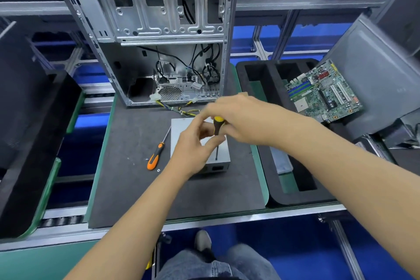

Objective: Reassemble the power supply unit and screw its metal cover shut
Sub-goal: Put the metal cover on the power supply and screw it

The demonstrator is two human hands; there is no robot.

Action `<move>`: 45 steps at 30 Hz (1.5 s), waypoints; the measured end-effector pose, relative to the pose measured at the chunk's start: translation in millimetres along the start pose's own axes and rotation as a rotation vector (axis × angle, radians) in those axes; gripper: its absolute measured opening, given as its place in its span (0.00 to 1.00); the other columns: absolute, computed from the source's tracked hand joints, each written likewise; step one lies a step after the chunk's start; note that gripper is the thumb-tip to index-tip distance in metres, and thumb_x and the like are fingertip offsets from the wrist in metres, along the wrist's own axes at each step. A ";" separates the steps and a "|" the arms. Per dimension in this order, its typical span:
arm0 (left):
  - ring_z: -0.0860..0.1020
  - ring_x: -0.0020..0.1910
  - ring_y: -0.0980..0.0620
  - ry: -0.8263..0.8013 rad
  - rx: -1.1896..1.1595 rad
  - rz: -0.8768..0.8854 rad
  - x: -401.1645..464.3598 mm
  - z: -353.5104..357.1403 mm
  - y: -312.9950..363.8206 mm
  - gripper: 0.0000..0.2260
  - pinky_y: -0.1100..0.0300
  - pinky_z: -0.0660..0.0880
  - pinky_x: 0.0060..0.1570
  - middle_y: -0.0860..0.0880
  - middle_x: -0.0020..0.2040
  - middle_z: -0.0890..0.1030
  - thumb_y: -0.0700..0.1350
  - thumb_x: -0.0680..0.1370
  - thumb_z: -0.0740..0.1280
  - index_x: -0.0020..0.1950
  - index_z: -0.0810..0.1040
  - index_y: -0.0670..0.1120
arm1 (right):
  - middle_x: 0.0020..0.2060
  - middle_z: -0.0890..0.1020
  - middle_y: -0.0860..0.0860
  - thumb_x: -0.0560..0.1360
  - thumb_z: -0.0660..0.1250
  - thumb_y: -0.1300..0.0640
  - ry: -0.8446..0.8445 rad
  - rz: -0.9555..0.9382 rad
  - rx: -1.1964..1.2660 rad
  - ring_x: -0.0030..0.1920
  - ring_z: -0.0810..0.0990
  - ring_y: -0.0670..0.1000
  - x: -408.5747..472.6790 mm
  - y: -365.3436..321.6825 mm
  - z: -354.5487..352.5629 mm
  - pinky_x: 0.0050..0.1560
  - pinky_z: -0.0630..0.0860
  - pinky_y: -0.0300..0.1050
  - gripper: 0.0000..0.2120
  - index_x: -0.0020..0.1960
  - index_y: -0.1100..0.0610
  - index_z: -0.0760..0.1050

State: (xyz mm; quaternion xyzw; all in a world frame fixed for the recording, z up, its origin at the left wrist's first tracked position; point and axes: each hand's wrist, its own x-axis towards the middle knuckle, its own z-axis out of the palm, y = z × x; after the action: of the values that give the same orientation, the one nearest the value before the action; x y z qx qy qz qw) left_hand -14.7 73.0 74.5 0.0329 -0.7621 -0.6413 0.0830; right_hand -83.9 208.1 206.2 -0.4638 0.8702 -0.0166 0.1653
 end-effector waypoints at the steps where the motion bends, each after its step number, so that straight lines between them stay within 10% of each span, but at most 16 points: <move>1: 0.81 0.53 0.49 -0.027 -0.006 -0.007 -1.3 -0.6 1.5 0.25 0.47 0.75 0.62 0.53 0.46 0.82 0.43 0.75 0.72 0.70 0.70 0.52 | 0.49 0.71 0.47 0.79 0.65 0.54 -0.006 0.003 -0.054 0.53 0.75 0.57 1.5 0.2 0.9 0.55 0.74 0.55 0.12 0.62 0.48 0.73; 6: 0.81 0.48 0.50 0.121 -0.014 -0.010 -6.4 11.5 11.6 0.29 0.51 0.78 0.55 0.57 0.45 0.80 0.40 0.70 0.77 0.66 0.71 0.57 | 0.41 0.74 0.51 0.77 0.60 0.36 0.165 0.119 -0.173 0.43 0.76 0.60 3.8 4.1 10.3 0.39 0.70 0.47 0.20 0.52 0.52 0.76; 9: 0.83 0.49 0.53 0.159 0.032 0.013 -5.9 7.7 8.9 0.23 0.52 0.77 0.56 0.54 0.44 0.85 0.39 0.77 0.72 0.68 0.69 0.51 | 0.52 0.72 0.47 0.79 0.64 0.48 0.116 -0.002 -0.052 0.47 0.76 0.56 -1.4 5.2 11.1 0.47 0.73 0.49 0.15 0.66 0.43 0.72; 12: 0.81 0.56 0.52 0.076 0.032 -0.018 -9.5 8.7 8.3 0.30 0.56 0.75 0.59 0.53 0.54 0.84 0.40 0.76 0.72 0.74 0.64 0.55 | 0.51 0.72 0.49 0.80 0.61 0.61 0.097 0.011 -0.110 0.49 0.78 0.59 -0.9 8.8 13.4 0.51 0.76 0.55 0.12 0.59 0.49 0.77; 17: 0.80 0.45 0.55 0.185 0.093 0.032 -6.4 20.4 11.0 0.27 0.63 0.76 0.48 0.56 0.43 0.81 0.41 0.72 0.76 0.61 0.70 0.63 | 0.44 0.71 0.50 0.78 0.62 0.42 0.204 0.110 -0.124 0.42 0.73 0.58 1.1 -2.8 16.8 0.40 0.67 0.48 0.15 0.58 0.49 0.77; 21: 0.80 0.55 0.57 0.121 0.092 0.010 -11.6 12.4 4.0 0.29 0.63 0.76 0.55 0.55 0.49 0.83 0.42 0.79 0.69 0.76 0.61 0.54 | 0.53 0.72 0.49 0.79 0.66 0.57 0.169 -0.004 0.074 0.48 0.76 0.58 -4.1 3.7 17.4 0.51 0.75 0.54 0.14 0.64 0.49 0.75; 27: 0.80 0.46 0.54 0.145 0.070 0.019 -7.2 15.9 11.1 0.35 0.59 0.77 0.53 0.60 0.42 0.78 0.40 0.70 0.78 0.68 0.67 0.64 | 0.41 0.70 0.51 0.76 0.64 0.37 0.225 0.142 -0.117 0.42 0.74 0.59 6.1 2.3 18.5 0.38 0.67 0.48 0.20 0.47 0.54 0.69; 32: 0.81 0.45 0.54 0.121 0.076 0.004 -7.0 13.6 3.2 0.30 0.59 0.76 0.52 0.56 0.40 0.81 0.39 0.73 0.76 0.70 0.67 0.55 | 0.49 0.71 0.49 0.78 0.66 0.54 0.111 -0.015 0.017 0.48 0.74 0.56 -0.8 6.6 18.3 0.51 0.75 0.54 0.11 0.60 0.50 0.74; 37: 0.81 0.49 0.59 0.060 0.094 0.012 -10.6 14.0 -1.6 0.32 0.70 0.73 0.51 0.59 0.45 0.84 0.38 0.77 0.70 0.77 0.63 0.57 | 0.44 0.75 0.54 0.81 0.60 0.47 0.168 0.100 -0.133 0.46 0.76 0.61 -0.2 5.1 22.3 0.49 0.77 0.55 0.13 0.54 0.56 0.74; 45: 0.79 0.39 0.59 0.152 0.133 0.010 -9.9 21.2 -5.1 0.24 0.70 0.73 0.40 0.59 0.40 0.82 0.43 0.70 0.78 0.53 0.73 0.68 | 0.32 0.63 0.50 0.80 0.58 0.41 0.268 0.116 -0.220 0.38 0.68 0.57 4.4 -6.8 26.8 0.38 0.63 0.48 0.16 0.45 0.54 0.65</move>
State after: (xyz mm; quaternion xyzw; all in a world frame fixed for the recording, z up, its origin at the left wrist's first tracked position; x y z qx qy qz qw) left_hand -8.8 94.3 65.1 0.0830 -0.7947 -0.5844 0.1415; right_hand -72.5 203.9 180.8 -0.4218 0.9063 0.0267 -0.0031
